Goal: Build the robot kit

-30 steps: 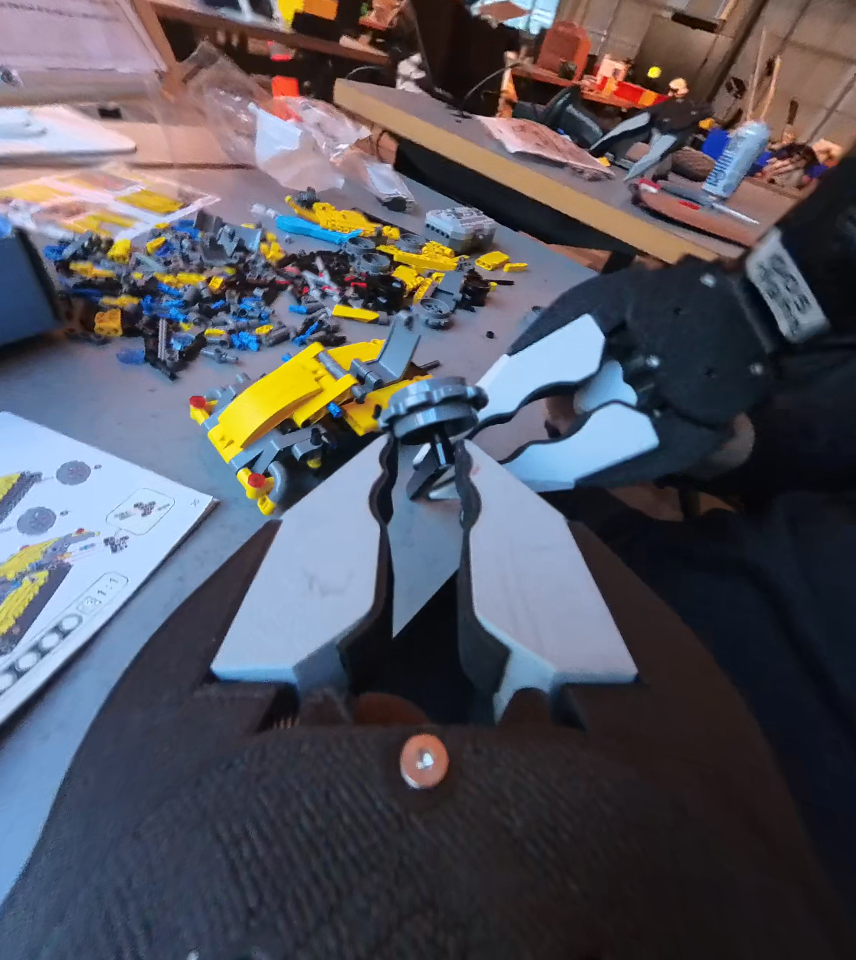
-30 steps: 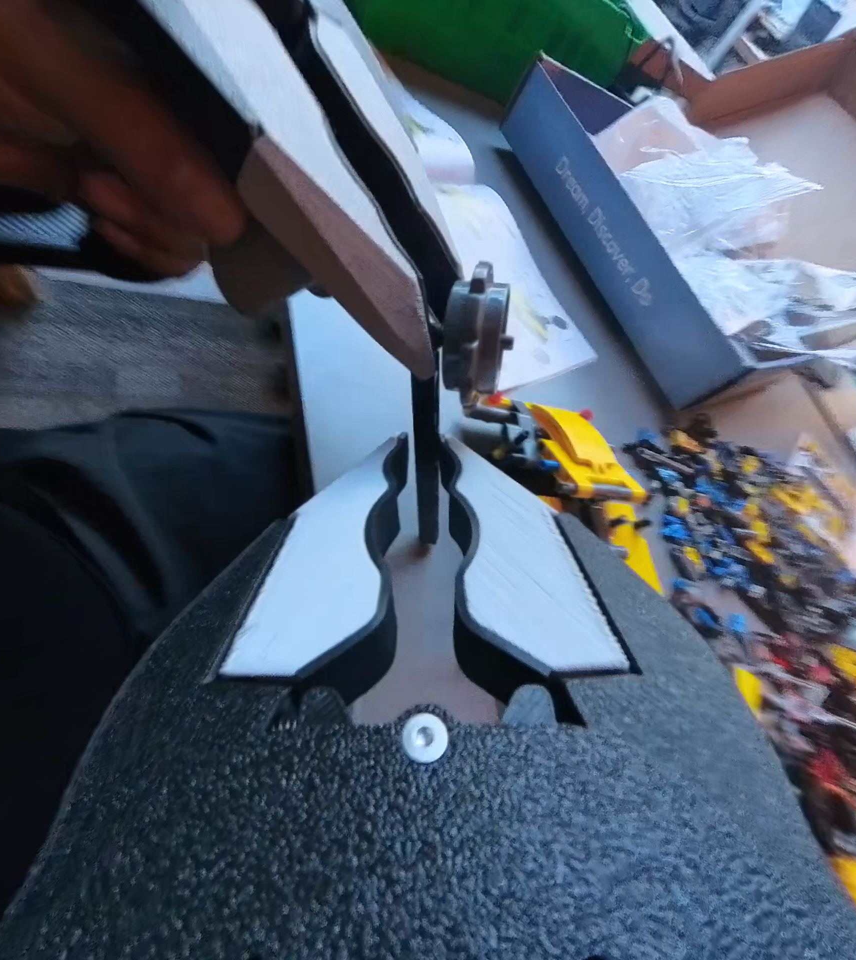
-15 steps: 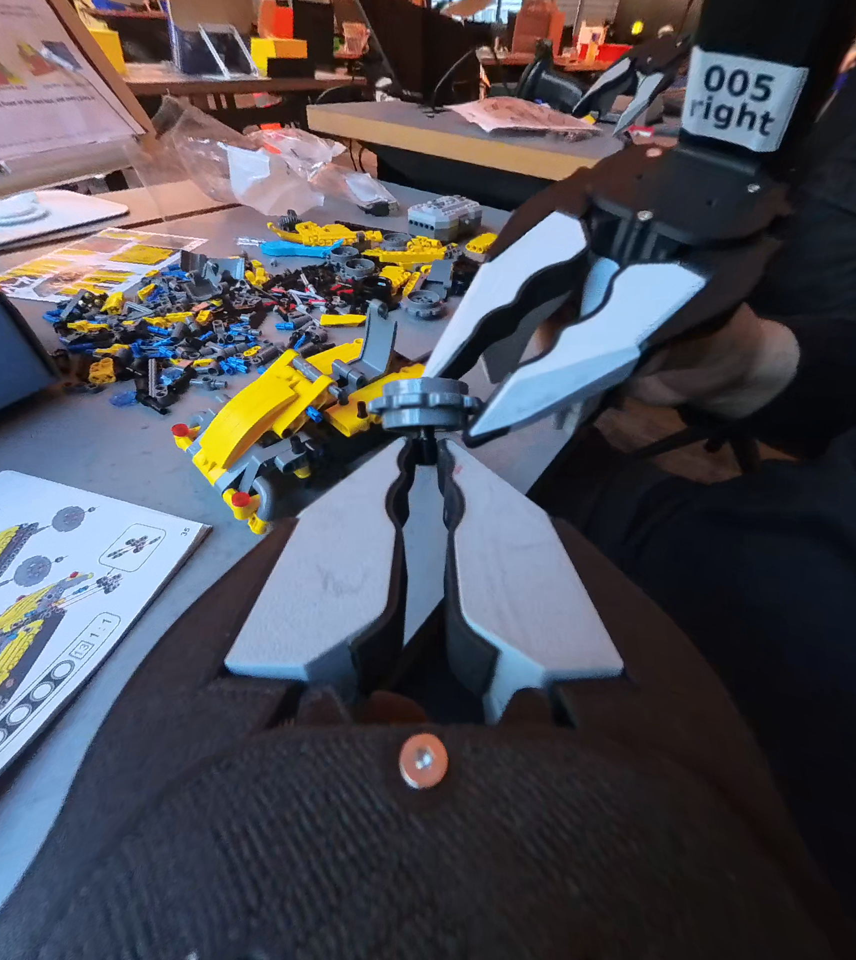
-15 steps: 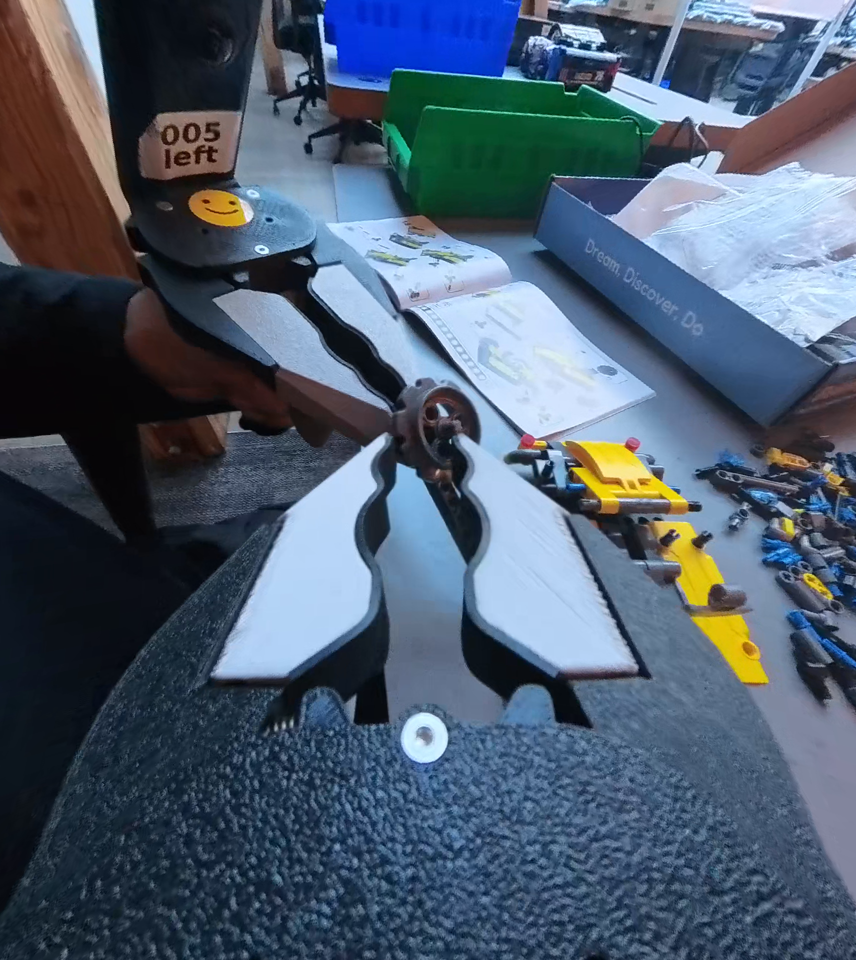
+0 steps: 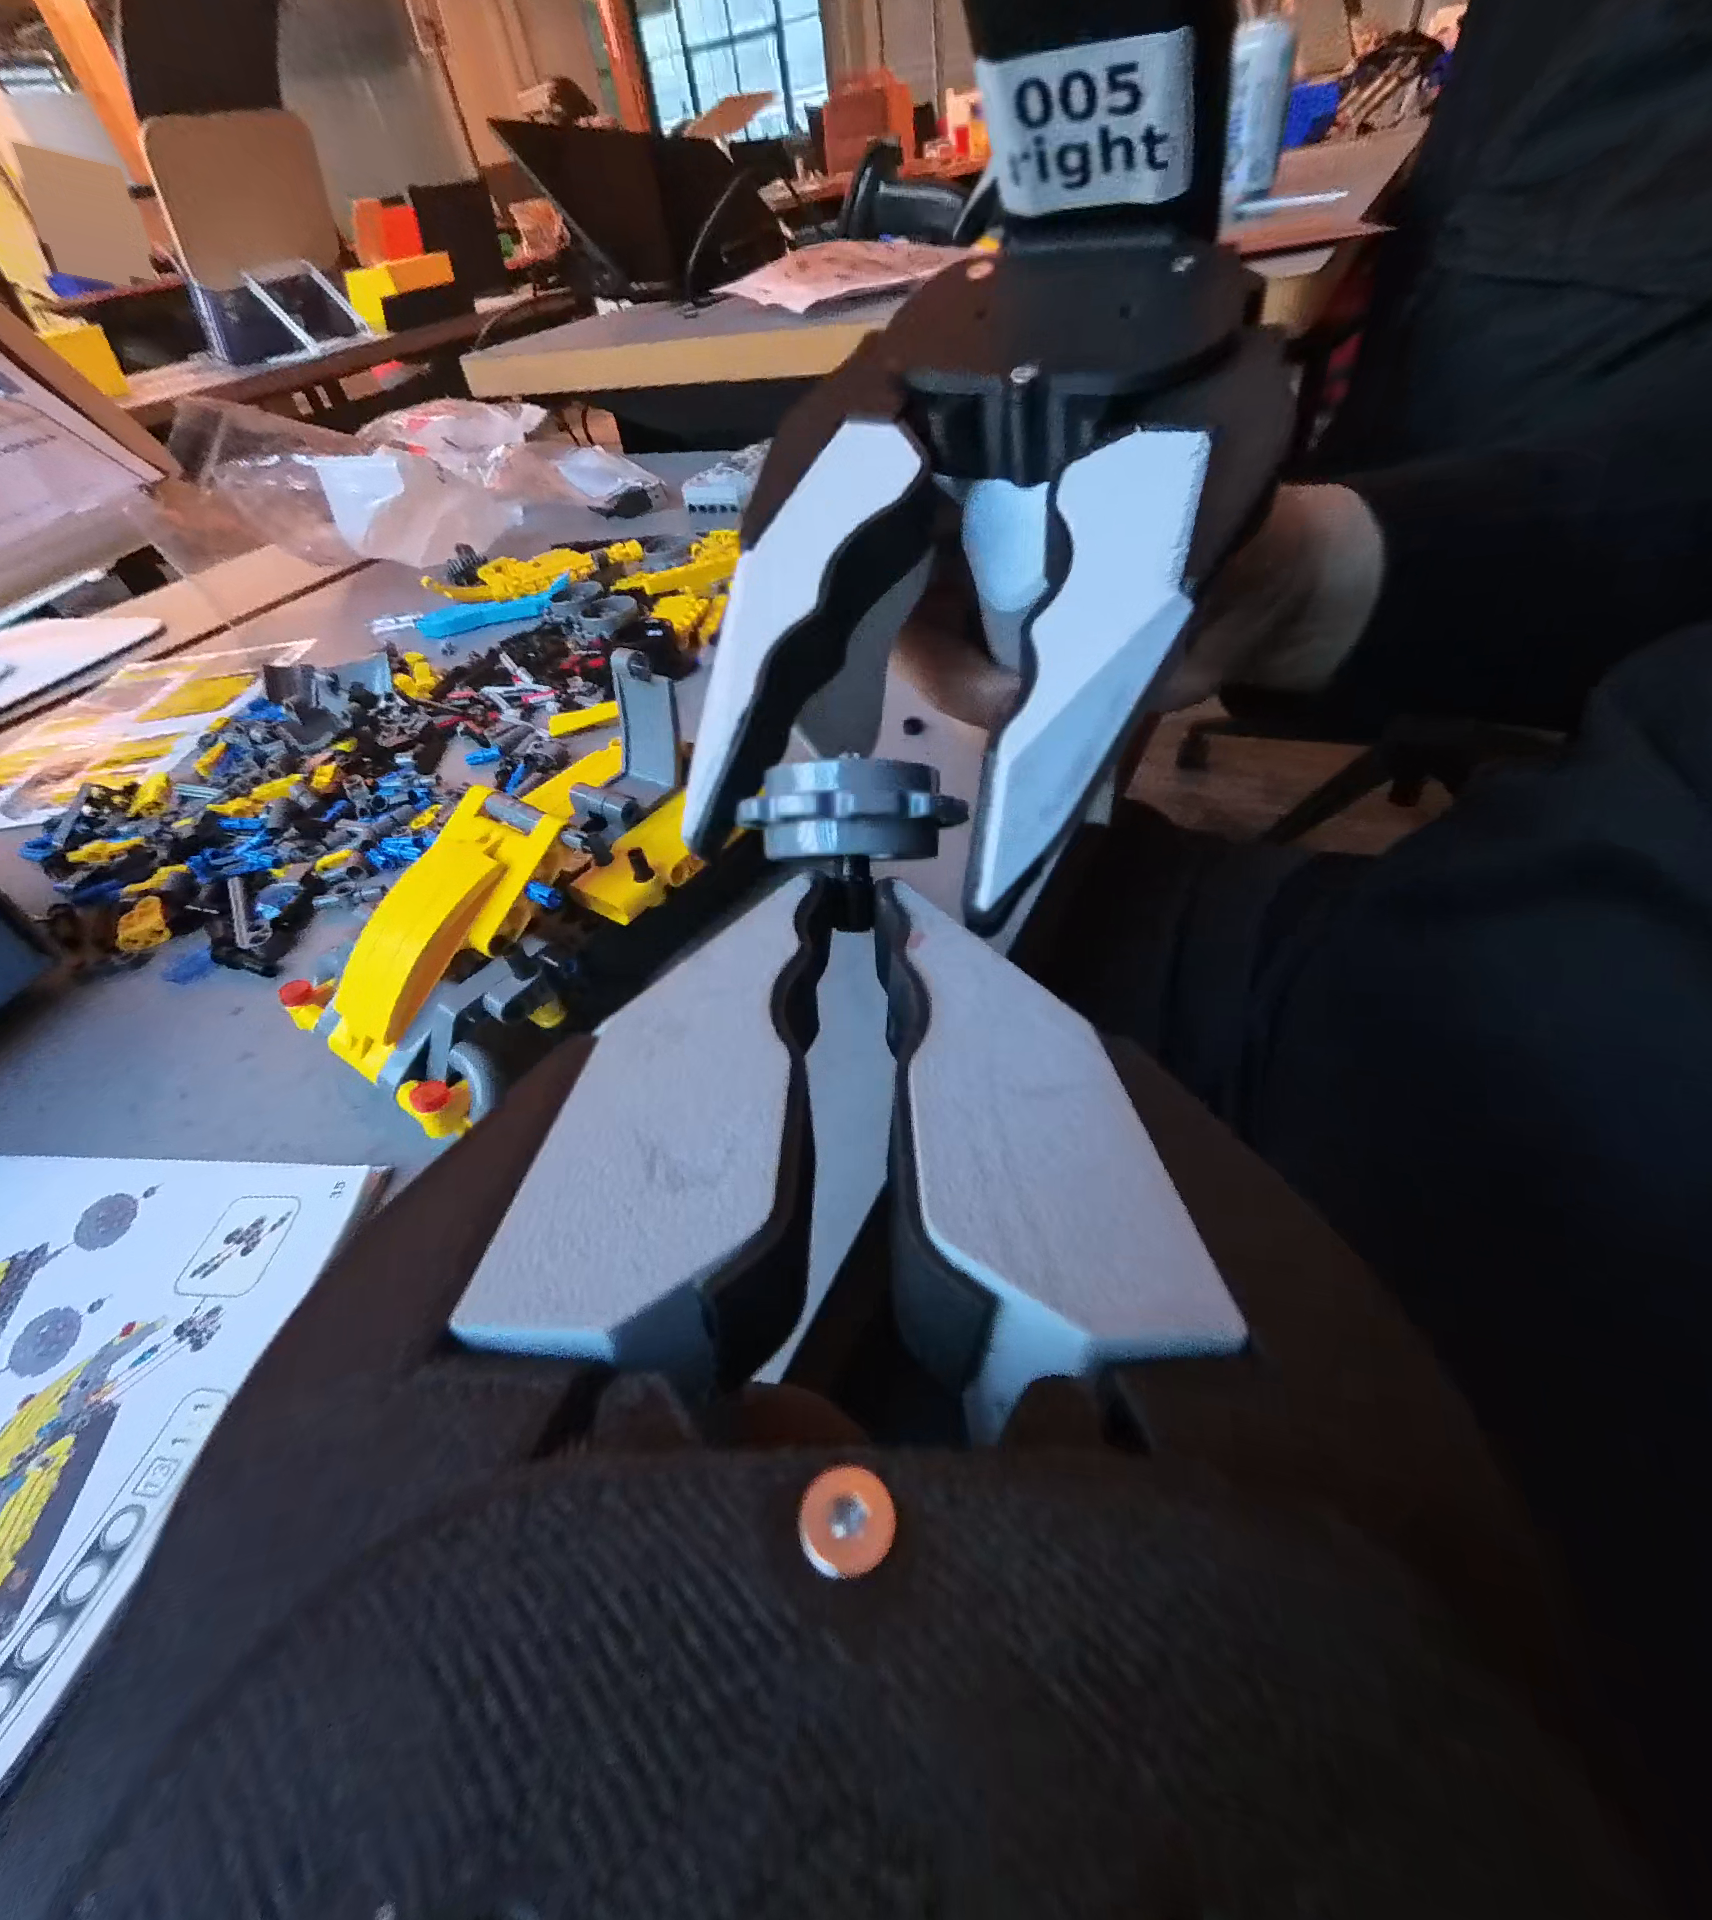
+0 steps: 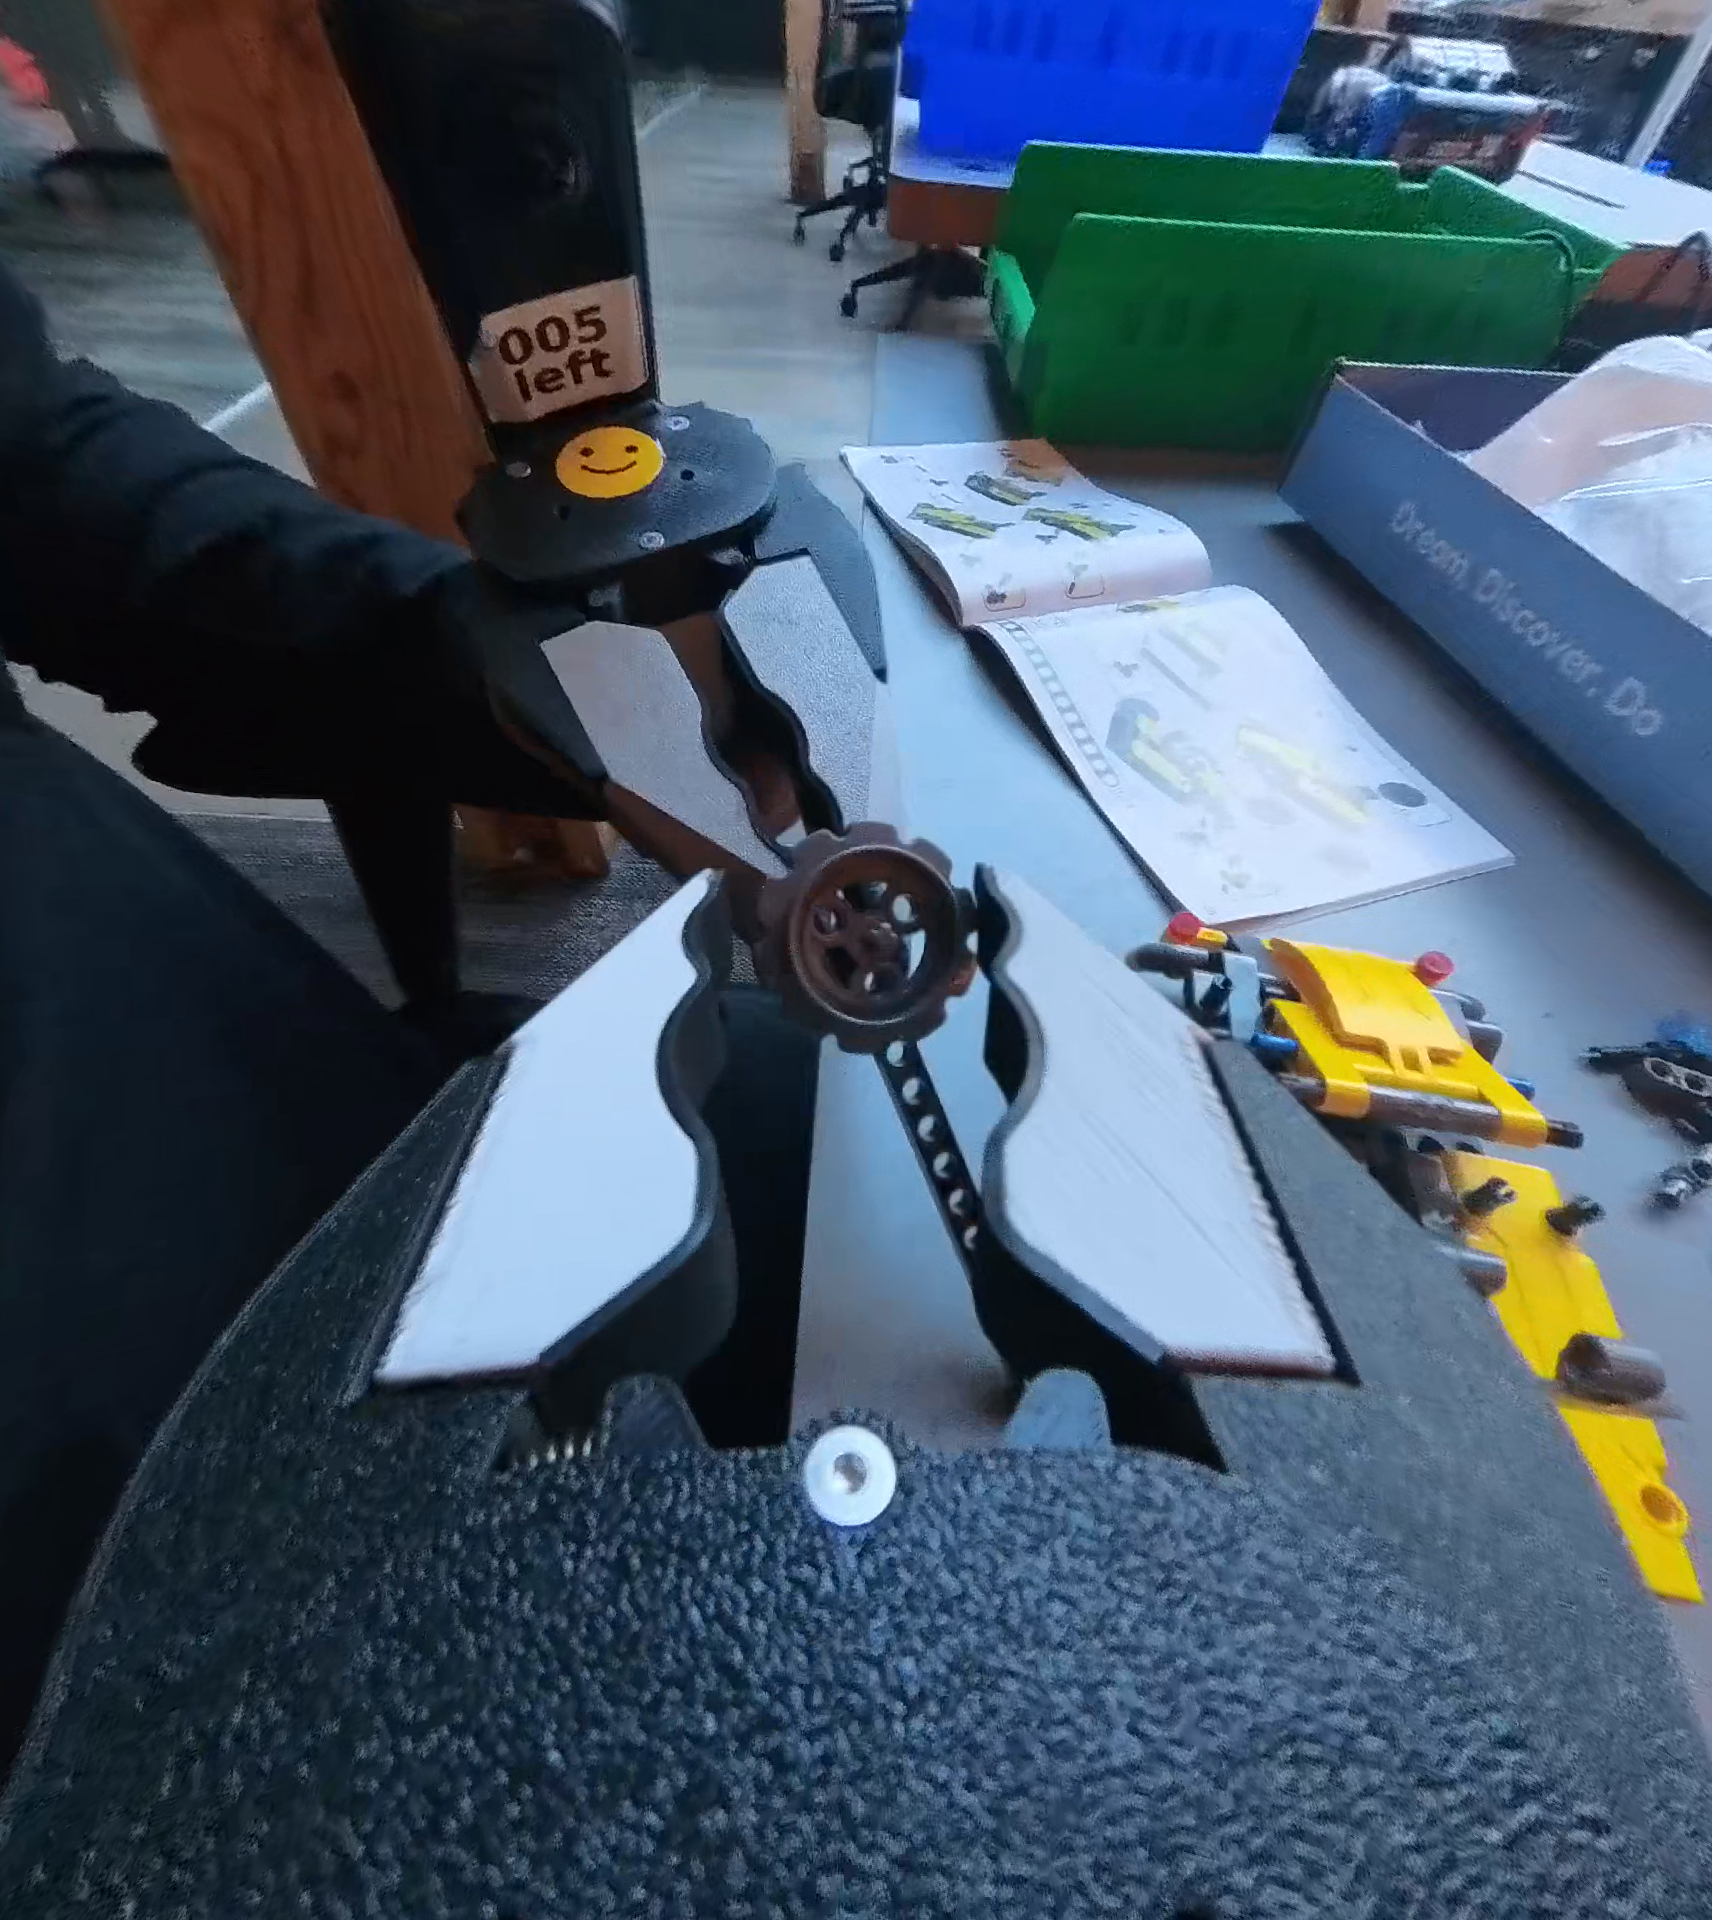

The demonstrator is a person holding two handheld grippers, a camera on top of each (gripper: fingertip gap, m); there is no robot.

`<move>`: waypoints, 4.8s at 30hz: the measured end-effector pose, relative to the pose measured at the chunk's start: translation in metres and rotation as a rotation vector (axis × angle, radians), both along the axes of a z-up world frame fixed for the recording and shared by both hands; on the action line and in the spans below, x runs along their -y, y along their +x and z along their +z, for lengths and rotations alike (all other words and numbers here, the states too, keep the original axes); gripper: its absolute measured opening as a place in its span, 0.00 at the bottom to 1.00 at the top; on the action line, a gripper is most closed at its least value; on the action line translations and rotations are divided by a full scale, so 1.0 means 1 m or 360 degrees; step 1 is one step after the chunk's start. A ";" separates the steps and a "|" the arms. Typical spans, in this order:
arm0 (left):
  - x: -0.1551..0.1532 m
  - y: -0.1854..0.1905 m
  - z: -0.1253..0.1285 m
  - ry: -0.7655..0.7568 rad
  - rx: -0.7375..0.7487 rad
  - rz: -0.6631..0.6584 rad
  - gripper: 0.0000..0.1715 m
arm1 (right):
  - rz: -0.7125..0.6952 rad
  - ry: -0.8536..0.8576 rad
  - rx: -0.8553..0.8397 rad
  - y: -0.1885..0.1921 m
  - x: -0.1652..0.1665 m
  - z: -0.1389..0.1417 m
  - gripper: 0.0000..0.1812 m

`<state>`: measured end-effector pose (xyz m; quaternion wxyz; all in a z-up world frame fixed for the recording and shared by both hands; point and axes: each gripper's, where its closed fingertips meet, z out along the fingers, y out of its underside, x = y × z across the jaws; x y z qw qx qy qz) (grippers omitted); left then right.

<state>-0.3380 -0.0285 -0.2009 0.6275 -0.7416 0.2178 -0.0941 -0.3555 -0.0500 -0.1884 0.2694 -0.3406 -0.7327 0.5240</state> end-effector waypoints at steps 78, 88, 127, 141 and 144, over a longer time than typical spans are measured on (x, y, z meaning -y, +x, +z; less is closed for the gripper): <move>-0.062 -0.052 0.079 0.0346 -0.0399 0.0946 0.02 | -0.0992 0.0118 -0.0373 -0.045 -0.097 0.071 0.04; -0.049 -0.054 0.110 0.0421 0.0729 0.0453 0.02 | -0.0445 -0.0444 -0.0402 -0.022 -0.072 0.103 0.29; -0.025 -0.078 0.082 0.0224 0.1252 0.0030 0.02 | -0.0166 -0.0404 -0.0139 0.030 -0.139 0.081 0.24; -0.036 -0.060 0.045 -0.0053 0.0844 -0.0020 0.02 | -0.0988 0.0452 0.0688 0.168 -0.276 0.018 0.25; -0.036 -0.061 0.046 -0.0048 0.0906 -0.0033 0.02 | -0.1023 0.0528 0.0856 0.195 -0.279 -0.005 0.25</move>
